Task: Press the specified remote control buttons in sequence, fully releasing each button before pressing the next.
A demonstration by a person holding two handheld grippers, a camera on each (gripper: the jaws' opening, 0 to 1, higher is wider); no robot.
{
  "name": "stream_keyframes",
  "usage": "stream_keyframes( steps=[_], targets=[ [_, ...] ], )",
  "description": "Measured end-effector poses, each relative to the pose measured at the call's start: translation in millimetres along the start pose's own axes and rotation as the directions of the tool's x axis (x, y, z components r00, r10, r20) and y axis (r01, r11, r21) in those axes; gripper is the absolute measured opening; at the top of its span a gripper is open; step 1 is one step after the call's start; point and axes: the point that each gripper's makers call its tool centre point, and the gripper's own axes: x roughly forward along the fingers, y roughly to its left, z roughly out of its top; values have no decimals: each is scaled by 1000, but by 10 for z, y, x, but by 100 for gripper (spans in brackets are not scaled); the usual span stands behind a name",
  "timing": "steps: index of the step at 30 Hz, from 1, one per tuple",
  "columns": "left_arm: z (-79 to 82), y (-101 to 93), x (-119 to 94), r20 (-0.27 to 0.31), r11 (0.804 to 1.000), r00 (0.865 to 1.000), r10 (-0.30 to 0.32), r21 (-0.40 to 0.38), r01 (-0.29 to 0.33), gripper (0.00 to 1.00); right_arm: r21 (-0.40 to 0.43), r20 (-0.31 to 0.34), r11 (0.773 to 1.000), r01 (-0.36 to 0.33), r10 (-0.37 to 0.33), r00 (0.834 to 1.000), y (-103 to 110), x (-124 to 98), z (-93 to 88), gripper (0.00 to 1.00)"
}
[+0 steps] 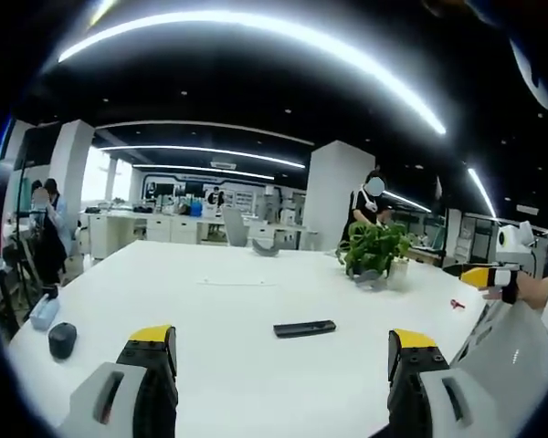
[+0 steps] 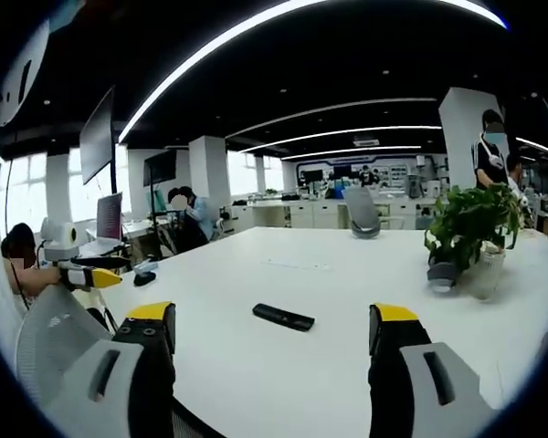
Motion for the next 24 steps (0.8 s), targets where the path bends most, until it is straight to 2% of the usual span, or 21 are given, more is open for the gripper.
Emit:
stream_keyframes(
  steps=[13,20,24],
  targets=[
    [-56,7,2,-30,1000,1000,0,11,0,100,-29,-63,999,-23,21,998,51,33,-116,89],
    [-155,1,13,-85,999,996,1,35,2,100,-35,-86,999,-20,17,996,39,31,-162,86],
    [-170,-4,14,-94,1000,996,-8,22,10,100,-26,-81,999,-19,17,997,22,27,-150,85]
  ],
)
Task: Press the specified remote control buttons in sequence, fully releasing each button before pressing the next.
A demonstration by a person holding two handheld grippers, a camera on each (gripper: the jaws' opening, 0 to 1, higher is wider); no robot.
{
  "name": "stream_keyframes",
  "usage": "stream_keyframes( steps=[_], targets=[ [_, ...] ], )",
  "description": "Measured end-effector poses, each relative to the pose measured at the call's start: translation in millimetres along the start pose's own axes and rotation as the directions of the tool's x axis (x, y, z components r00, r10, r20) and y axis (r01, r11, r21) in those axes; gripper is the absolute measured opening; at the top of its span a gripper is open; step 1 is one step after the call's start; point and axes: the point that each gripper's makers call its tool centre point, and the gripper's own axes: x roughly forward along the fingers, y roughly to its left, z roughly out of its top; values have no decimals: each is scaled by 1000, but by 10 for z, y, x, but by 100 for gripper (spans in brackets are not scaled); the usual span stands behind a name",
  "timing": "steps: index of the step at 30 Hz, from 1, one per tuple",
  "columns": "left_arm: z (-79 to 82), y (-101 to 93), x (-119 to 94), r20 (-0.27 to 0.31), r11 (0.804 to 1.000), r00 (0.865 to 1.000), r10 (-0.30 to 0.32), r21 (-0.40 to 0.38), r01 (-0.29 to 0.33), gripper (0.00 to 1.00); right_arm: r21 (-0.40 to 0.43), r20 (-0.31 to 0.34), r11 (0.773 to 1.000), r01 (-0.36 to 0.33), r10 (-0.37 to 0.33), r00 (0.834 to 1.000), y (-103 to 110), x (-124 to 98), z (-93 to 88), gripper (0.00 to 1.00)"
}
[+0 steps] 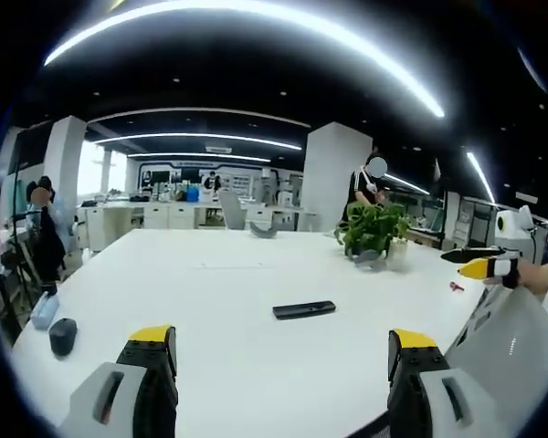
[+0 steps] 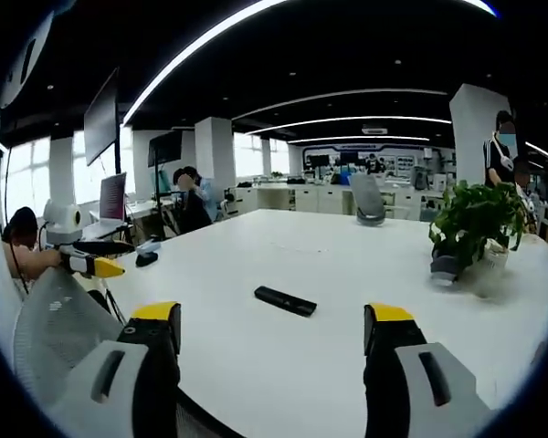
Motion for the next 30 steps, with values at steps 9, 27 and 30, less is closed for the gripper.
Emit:
stream_keyframes(
  steps=[9,27,30],
  targets=[
    [-14,-4,5,-7,1000,1000,-2,-5,2,100,35,2,999,10,-10,1000,-40,-4,-5,84],
    [37,30,-9,30,999,1000,7,-34,-6,100,0,1,999,54,-54,999,-130,-26,2,87],
    [25,36,-8,22,1000,1000,13,-23,-12,100,19,9,998,57,-58,998,-150,-37,11,88]
  ],
)
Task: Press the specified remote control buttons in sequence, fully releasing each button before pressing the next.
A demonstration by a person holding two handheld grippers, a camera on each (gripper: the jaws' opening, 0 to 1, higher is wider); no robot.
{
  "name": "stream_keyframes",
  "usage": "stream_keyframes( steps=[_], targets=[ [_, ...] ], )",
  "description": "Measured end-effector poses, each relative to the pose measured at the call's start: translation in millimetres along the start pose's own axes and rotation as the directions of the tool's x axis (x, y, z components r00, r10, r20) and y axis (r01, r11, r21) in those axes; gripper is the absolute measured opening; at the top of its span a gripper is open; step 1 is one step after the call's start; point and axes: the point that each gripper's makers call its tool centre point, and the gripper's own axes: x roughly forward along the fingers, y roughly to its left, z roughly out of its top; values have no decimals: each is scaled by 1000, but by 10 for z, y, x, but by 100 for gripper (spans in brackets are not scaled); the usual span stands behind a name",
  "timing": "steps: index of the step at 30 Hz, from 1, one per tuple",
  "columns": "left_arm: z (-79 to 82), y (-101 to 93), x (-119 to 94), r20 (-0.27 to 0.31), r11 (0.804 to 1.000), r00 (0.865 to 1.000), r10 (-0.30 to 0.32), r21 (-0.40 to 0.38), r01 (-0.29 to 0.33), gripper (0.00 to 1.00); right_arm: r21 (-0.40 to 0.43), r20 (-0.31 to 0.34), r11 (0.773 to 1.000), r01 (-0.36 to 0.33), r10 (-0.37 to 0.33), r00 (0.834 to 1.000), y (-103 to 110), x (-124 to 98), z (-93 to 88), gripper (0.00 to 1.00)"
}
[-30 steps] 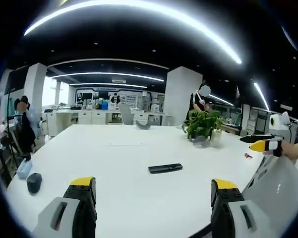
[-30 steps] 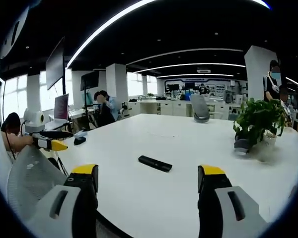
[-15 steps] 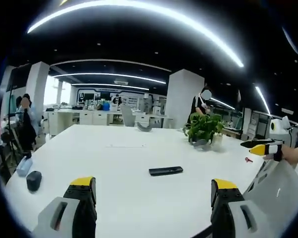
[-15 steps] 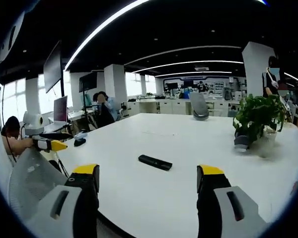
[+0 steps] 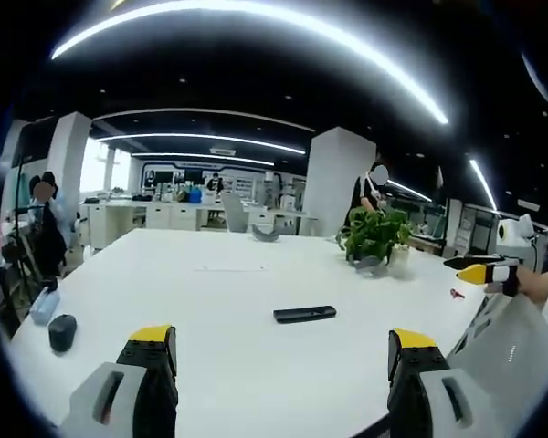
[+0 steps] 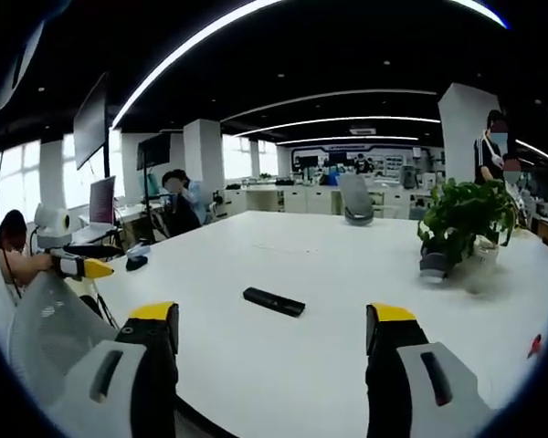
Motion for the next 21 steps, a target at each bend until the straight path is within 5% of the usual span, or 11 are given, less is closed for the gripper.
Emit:
stream_keyframes(
  steps=[11,15,21],
  targets=[
    [1,-43,10,-2,1000,1000,-19,-7,19,100,-11,-24,1000,-7,7,1000,23,19,-37,87],
    [-42,-194,46,-40,996,995,-86,18,87,100,-40,-29,999,0,-1,1000,14,12,-34,82],
    [-217,-457,57,-172,973,962,-212,57,225,100,-109,-71,993,32,-40,997,-22,22,-95,81]
  ],
)
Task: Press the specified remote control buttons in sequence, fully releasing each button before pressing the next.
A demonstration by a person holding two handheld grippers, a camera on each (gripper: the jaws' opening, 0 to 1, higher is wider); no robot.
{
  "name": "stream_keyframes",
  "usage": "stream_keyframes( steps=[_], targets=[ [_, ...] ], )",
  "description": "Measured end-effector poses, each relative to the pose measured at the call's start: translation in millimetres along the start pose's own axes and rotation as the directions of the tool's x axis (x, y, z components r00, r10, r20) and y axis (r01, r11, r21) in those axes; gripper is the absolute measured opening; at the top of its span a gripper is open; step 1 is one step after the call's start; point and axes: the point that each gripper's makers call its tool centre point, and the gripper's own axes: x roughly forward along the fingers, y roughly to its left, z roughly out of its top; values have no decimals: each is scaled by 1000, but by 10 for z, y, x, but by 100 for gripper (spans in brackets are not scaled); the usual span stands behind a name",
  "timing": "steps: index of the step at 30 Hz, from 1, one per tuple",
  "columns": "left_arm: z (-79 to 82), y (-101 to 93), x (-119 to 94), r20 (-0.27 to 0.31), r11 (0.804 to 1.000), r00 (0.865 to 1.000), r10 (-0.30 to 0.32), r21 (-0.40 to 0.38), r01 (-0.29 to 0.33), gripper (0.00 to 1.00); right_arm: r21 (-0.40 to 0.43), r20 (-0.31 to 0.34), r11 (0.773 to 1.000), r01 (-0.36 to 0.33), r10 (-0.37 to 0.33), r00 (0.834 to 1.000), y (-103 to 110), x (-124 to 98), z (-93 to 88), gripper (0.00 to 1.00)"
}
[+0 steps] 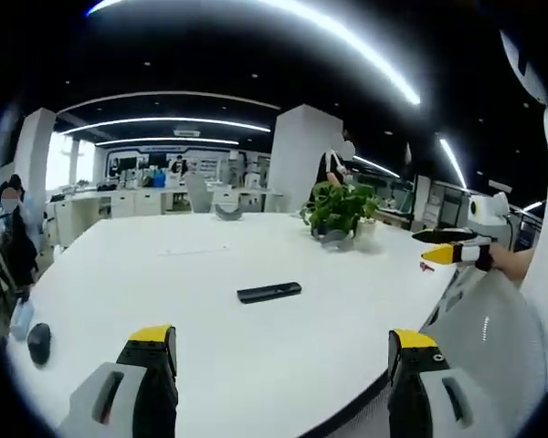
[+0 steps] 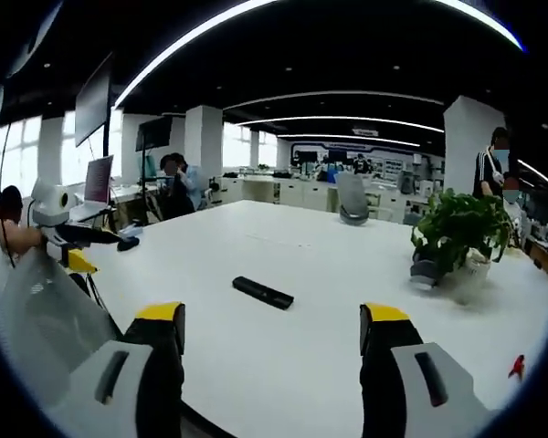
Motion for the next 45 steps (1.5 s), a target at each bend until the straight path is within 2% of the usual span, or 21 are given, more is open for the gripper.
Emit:
stream_keyframes(
  steps=[4,8,9,11,15,16,19,22,23,25,26,27,28,31,33,34,37,38,40,43,45],
  targets=[
    [-19,-141,104,-90,986,993,-81,140,94,100,-40,-31,999,3,-4,1000,22,17,-38,79],
    [-72,-175,304,-222,940,963,-153,267,211,100,-60,-68,997,45,-49,997,-33,9,-85,75],
    [-44,-179,392,-234,932,955,-181,269,242,100,-98,-97,990,103,-113,989,-113,-25,-118,71],
    [-40,-136,515,-261,926,940,-219,247,285,100,-150,-134,978,148,-168,977,-192,-57,-177,64],
    [4,-24,826,-300,910,914,-273,227,346,100,-139,-209,976,167,-194,958,-249,-55,-316,65],
    [-9,24,925,-331,902,901,-282,230,366,100,-143,-217,975,169,-198,956,-258,-56,-330,64],
    [-14,161,1188,-378,874,883,-278,281,396,100,-137,-236,976,167,-196,952,-269,-64,-369,63],
    [-26,234,1451,-434,836,854,-288,322,445,100,-151,-262,974,168,-203,943,-278,-65,-414,61],
    [-56,269,1549,-473,811,836,-277,351,468,100,-159,-270,973,170,-208,940,-285,-69,-431,60],
    [-102,324,1717,-531,728,807,-259,441,525,100,-166,-299,971,170,-214,930,-300,-74,-486,57],
    [-116,339,1781,-548,698,798,-252,468,542,100,-166,-313,971,171,-217,925,-309,-74,-511,56],
    [-162,374,1859,-584,676,775,-241,472,566,100,-168,-322,970,176,-223,920,-325,-80,-532,56],
    [-188,391,1917,-601,667,762,-240,468,579,100,-168,-331,970,178,-225,916,-335,-82,-551,56],
    [-233,437,2128,-633,676,727,-265,415,609,100,-162,-360,972,171,-219,907,-335,-88,-613,53],
    [-237,479,2239,-640,689,718,-272,392,610,100,-166,-371,972,167,-219,902,-337,-96,-638,51],
    [-255,503,2301,-653,698,706,-275,369,613,100,-164,-376,972,165,-216,901,-336,-98,-647,50],
    [-325,574,2387,-689,694,676,-262,352,628,100,-142,-376,976,168,-210,903,-346,-107,-653,49],
    [-370,615,2413,-712,692,654,-255,339,638,97,-116,-373,979,170,-202,906,-344,-105,-654,49],
    [-399,667,2471,-730,682,638,-247,337,650,81,-99,-378,979,178,-203,903,-362,-111,-671,49],
    [-430,687,2547,-744,691,625,-237,323,647,78,-87,-379,979,184,-203,903,-359,-113,-676,47],
    [-449,709,2605,-753,695,615,-234,312,647,69,-88,-379,980,181,-201,903,-356,-109,-677,46]
  ],
)
